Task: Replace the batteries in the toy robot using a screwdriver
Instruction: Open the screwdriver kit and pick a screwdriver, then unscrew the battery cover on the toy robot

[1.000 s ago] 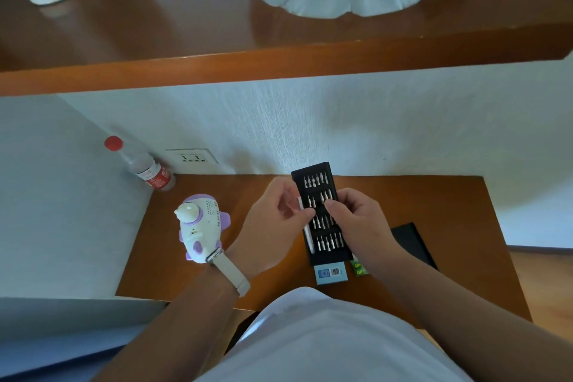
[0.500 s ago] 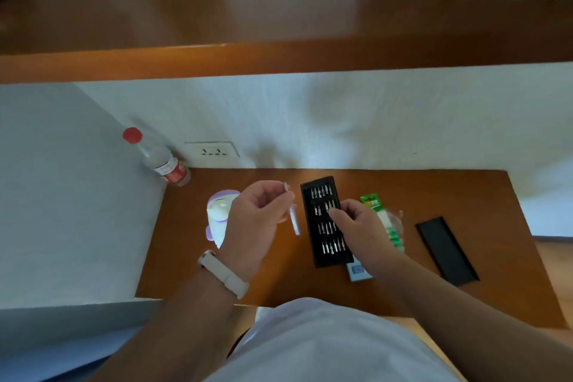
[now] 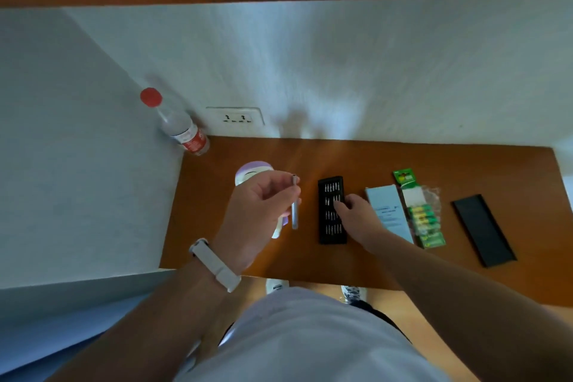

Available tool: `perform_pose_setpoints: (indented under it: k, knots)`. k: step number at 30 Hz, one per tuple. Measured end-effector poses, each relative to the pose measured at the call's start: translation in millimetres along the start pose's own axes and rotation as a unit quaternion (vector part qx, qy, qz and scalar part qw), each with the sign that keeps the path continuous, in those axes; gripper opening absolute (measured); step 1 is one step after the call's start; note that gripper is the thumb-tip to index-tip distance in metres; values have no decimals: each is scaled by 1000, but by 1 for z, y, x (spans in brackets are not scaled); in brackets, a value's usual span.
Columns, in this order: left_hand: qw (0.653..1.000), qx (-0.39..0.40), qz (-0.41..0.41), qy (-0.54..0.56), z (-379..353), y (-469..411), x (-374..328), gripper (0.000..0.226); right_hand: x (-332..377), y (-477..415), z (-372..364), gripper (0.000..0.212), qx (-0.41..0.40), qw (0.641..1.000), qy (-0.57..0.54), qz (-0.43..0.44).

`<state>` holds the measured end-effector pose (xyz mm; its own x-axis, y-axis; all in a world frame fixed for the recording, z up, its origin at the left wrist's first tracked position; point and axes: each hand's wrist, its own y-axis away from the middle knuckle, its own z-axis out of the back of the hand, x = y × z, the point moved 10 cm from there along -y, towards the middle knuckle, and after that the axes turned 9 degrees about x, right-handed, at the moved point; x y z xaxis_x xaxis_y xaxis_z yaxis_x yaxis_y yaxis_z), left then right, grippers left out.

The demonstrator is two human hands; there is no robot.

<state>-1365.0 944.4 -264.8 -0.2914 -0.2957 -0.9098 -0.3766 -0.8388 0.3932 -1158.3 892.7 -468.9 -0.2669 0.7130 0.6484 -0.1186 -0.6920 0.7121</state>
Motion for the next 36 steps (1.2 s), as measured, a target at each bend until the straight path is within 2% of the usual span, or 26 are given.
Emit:
perform_pose_setpoints:
  k: [7, 10, 13, 16, 19, 25, 31, 36]
  knots:
    - [999, 33, 3, 37, 15, 0, -5, 12, 7, -5, 6, 22, -65, 994, 81, -23]
    - [999, 33, -3, 30, 13, -1, -6, 12, 6, 1, 15, 21, -98, 991, 82, -37]
    - [999, 29, -4, 25, 9, -2, -6, 11, 6, 12, 24, 13, -110, 993, 24, -29]
    - [998, 28, 3, 50, 2, -5, -5, 9, 7, 28, 36, 21, -117, 987, -109, -14]
    - [999, 27, -6, 43, -7, -9, -10, 10, 19, 49, 47, 29, -101, 966, -238, 17]
    - [997, 36, -35, 62, -36, -18, -25, 13, 62, 100, 71, 36, -50, 916, -384, 104]
    - [996, 58, -57, 37, -69, -24, -40, 16, 87, 136, 91, 26, 18, 871, -454, 186]
    - [994, 73, -74, 27, -97, -26, -52, 15, 86, 150, 113, 21, -11, 900, -382, 209]
